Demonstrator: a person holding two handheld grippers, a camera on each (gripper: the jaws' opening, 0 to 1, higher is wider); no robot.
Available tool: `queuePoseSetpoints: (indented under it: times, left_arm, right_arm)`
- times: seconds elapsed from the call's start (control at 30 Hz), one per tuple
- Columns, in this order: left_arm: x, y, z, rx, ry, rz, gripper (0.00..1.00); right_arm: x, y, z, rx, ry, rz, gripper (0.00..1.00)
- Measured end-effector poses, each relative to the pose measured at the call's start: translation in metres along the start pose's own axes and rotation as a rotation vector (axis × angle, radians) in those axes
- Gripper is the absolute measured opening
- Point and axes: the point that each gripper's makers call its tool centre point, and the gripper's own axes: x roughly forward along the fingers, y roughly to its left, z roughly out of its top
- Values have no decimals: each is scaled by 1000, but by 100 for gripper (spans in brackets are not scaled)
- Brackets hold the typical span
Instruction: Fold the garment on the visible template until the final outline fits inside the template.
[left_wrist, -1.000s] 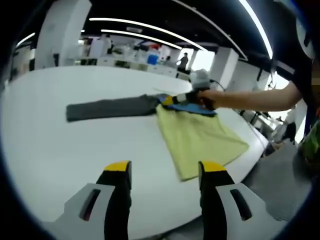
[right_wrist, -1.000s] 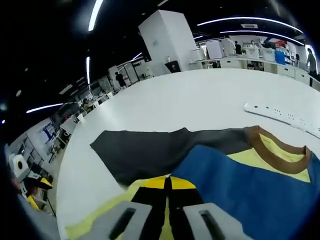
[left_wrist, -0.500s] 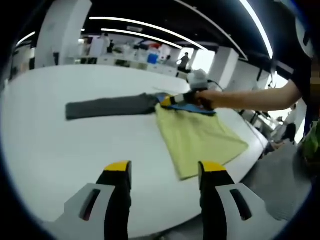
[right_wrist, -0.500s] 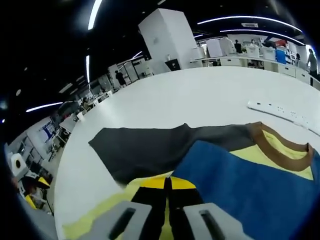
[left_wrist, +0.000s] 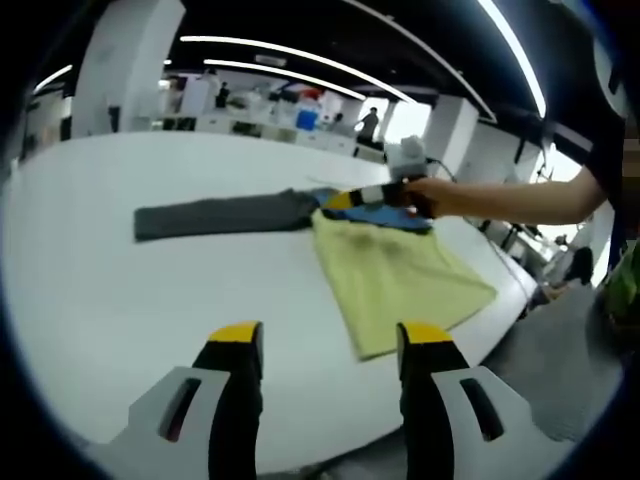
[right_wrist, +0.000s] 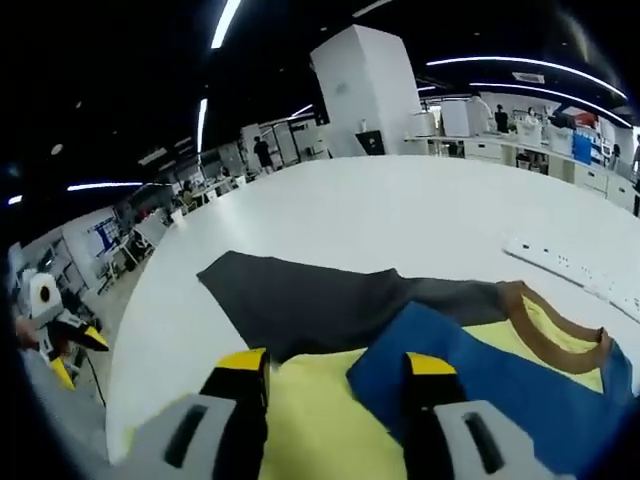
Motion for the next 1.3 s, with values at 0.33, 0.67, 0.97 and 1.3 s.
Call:
queuePoseSetpoints:
  times: [0.33,0.67,0.97,1.3]
  left_arm:
    - [7,-4,9,15,-14,-18,50]
    - [3,2,18,-6,-50,-12,50]
    - [4,5,33,26,-66,-18,50]
    - [18,8,50,70,-78,-39,50]
  right_arm:
    - [-21,-9,3,-9,-19,-4,67]
    - [-54,-8,11,28,-77,-15,67]
    - [-104,-17,2,52,-101,-51,62]
    - [-177,-42,-9,148,-161,-125,62]
